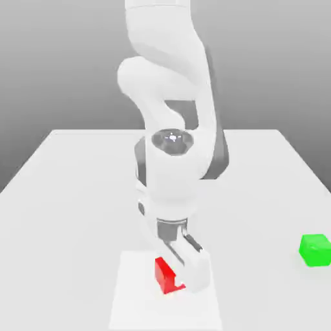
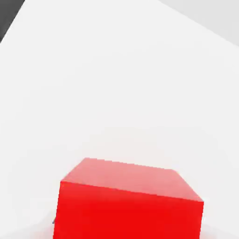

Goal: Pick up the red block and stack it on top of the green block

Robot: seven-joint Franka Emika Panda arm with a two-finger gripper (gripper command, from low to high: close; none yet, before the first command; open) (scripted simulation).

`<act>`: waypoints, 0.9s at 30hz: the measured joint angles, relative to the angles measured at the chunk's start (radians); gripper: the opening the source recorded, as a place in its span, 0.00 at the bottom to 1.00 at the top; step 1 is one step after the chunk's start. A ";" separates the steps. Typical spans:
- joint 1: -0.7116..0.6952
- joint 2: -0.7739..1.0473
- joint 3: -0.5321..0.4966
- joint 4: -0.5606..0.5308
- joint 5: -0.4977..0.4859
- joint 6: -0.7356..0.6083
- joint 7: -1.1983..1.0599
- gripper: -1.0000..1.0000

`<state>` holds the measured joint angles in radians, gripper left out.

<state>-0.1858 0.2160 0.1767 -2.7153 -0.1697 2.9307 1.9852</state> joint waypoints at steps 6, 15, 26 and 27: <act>0.003 -0.163 0.063 -0.022 0.133 -0.140 -0.106 0.00; 0.384 -0.145 0.282 0.122 0.104 -0.279 -0.278 0.00; 0.557 0.056 0.234 0.191 -0.122 -0.168 -0.184 1.00; 0.557 0.056 0.234 0.191 -0.122 -0.168 -0.184 1.00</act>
<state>0.3710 0.2718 0.4110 -2.5241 -0.2919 2.7628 1.8010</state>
